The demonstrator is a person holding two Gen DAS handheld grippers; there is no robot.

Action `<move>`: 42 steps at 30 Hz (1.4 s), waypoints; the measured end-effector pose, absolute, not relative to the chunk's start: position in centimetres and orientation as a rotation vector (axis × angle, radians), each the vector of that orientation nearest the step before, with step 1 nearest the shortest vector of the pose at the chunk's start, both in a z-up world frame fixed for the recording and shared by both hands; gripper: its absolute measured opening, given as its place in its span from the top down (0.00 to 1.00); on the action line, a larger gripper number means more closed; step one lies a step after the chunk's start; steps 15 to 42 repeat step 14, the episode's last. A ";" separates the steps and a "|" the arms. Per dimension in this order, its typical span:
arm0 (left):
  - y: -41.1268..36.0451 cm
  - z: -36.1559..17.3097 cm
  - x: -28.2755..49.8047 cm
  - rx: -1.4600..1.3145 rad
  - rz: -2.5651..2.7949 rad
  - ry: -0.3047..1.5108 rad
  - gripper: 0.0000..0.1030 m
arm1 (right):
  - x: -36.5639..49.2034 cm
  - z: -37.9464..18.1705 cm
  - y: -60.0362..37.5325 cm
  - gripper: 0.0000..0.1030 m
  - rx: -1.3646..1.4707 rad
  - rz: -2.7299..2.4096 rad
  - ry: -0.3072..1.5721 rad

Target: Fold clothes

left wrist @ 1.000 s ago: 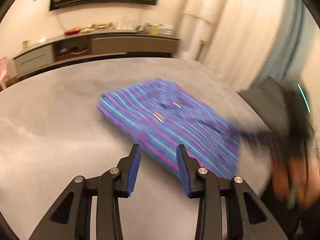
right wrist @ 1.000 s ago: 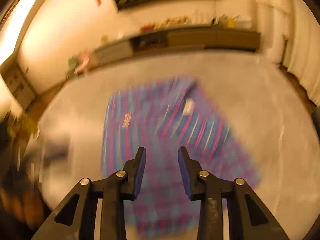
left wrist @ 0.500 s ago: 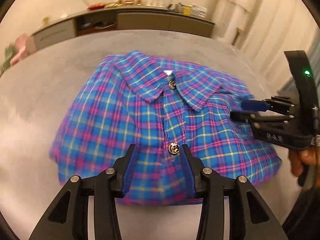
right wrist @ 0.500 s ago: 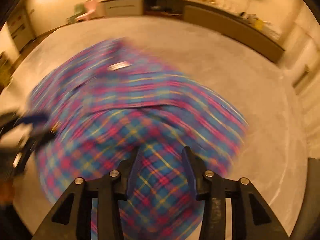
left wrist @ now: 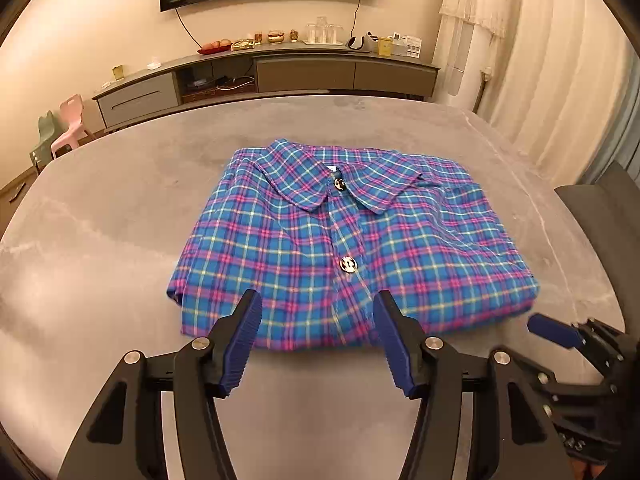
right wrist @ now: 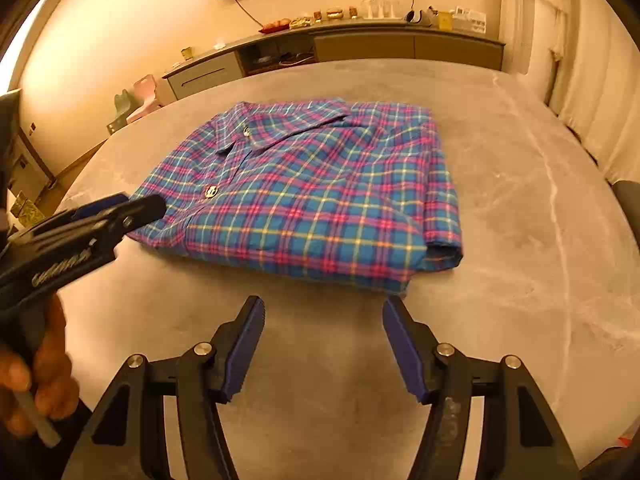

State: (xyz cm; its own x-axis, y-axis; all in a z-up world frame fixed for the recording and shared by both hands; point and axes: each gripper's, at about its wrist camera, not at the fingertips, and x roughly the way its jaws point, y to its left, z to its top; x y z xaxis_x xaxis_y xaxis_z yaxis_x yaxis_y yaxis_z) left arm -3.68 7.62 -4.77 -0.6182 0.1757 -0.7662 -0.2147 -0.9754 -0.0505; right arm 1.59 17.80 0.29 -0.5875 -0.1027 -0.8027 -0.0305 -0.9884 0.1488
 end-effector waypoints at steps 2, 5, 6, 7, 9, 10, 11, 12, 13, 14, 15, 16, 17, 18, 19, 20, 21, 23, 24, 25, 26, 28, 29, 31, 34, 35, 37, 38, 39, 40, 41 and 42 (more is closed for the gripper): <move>7.7 -4.7 -3.5 -1.239 2.654 0.066 0.40 | 1.5 0.2 17.6 0.38 1.385 -2.760 -0.225; 8.0 -4.6 -3.2 -1.235 2.667 0.100 0.36 | 1.4 0.2 17.0 0.38 1.379 -2.764 -0.197; 8.1 -4.6 -3.1 -1.233 2.671 0.112 0.35 | 1.7 0.3 17.1 0.38 1.380 -2.765 -0.191; 8.2 -4.6 -2.9 -1.232 2.674 0.124 0.33 | 1.9 0.4 17.1 0.38 1.381 -2.766 -0.187; 8.4 -4.6 -2.7 -1.229 2.682 0.148 0.31 | 2.0 0.4 16.9 0.38 1.376 -2.769 -0.180; 8.5 -4.6 -2.6 -1.228 2.686 0.160 0.30 | 2.1 0.4 16.9 0.38 1.374 -2.771 -0.176; 8.6 -4.6 -2.5 -1.226 2.690 0.173 0.30 | 2.2 0.5 16.8 0.38 1.372 -2.772 -0.173; 8.7 -4.6 -2.3 -1.225 2.693 0.185 0.29 | 2.2 0.5 16.8 0.38 1.370 -2.772 -0.168; 8.8 -4.6 -2.2 -1.223 2.699 0.199 0.28 | 2.2 0.5 16.7 0.38 1.369 -2.773 -0.165; 8.8 -4.5 -2.0 -1.218 2.702 0.206 0.26 | 2.2 0.5 16.7 0.38 1.367 -2.774 -0.166; 8.8 -4.5 -2.0 -1.218 2.702 0.206 0.26 | 2.2 0.5 16.7 0.38 1.367 -2.774 -0.166; 8.8 -4.5 -2.0 -1.218 2.702 0.206 0.26 | 2.2 0.5 16.7 0.38 1.367 -2.774 -0.166; 8.8 -4.5 -2.0 -1.218 2.702 0.206 0.26 | 2.2 0.5 16.7 0.38 1.367 -2.774 -0.166; 8.8 -4.5 -2.0 -1.218 2.702 0.206 0.26 | 2.2 0.5 16.7 0.38 1.367 -2.774 -0.166; 8.8 -4.5 -2.0 -1.218 2.702 0.206 0.26 | 2.2 0.5 16.7 0.38 1.367 -2.774 -0.166; 8.8 -4.5 -2.0 -1.218 2.702 0.206 0.26 | 2.2 0.5 16.7 0.38 1.367 -2.774 -0.166; 8.8 -4.5 -2.0 -1.218 2.702 0.206 0.26 | 2.2 0.5 16.7 0.38 1.367 -2.774 -0.166; 8.8 -4.5 -2.0 -1.218 2.702 0.206 0.26 | 2.2 0.5 16.7 0.38 1.367 -2.774 -0.166; 8.8 -4.5 -2.0 -1.218 2.702 0.206 0.26 | 2.2 0.5 16.7 0.38 1.367 -2.774 -0.166; 8.8 -4.5 -2.0 -1.218 2.702 0.206 0.26 | 2.2 0.5 16.7 0.38 1.367 -2.774 -0.166; 8.8 -4.5 -2.0 -1.218 2.702 0.206 0.26 | 2.2 0.5 16.7 0.38 1.367 -2.774 -0.166; 8.8 -4.5 -2.0 -1.218 2.702 0.206 0.26 | 2.2 0.5 16.7 0.38 1.367 -2.774 -0.166; 8.8 -4.5 -2.0 -1.218 2.702 0.206 0.26 | 2.2 0.5 16.7 0.38 1.367 -2.774 -0.166; 8.8 -4.5 -2.0 -1.218 2.702 0.206 0.26 | 2.2 0.5 16.7 0.38 1.367 -2.774 -0.166; 8.8 -4.5 -2.0 -1.218 2.702 0.206 0.26 | 2.2 0.5 16.7 0.38 1.367 -2.774 -0.166; 8.8 -4.5 -2.0 -1.218 2.702 0.206 0.26 | 2.2 0.5 16.7 0.38 1.367 -2.774 -0.166; 8.8 -4.5 -2.0 -1.218 2.702 0.206 0.26 | 2.2 0.5 16.7 0.38 1.367 -2.774 -0.166; 8.8 -4.5 -2.0 -1.218 2.702 0.206 0.26 | 2.2 0.5 16.7 0.38 1.367 -2.774 -0.166; 8.8 -4.5 -2.0 -1.218 2.702 0.206 0.26 | 2.2 0.5 16.7 0.38 1.367 -2.774 -0.166; 8.8 -4.5 -2.0 -1.218 2.702 0.206 0.26 | 2.2 0.5 16.7 0.38 1.367 -2.774 -0.166; 8.8 -4.5 -2.0 -1.218 2.702 0.206 0.26 | 2.2 0.5 16.7 0.38 1.367 -2.774 -0.166; 8.8 -4.5 -2.0 -1.218 2.702 0.206 0.26 | 2.2 0.5 16.7 0.38 1.367 -2.774 -0.166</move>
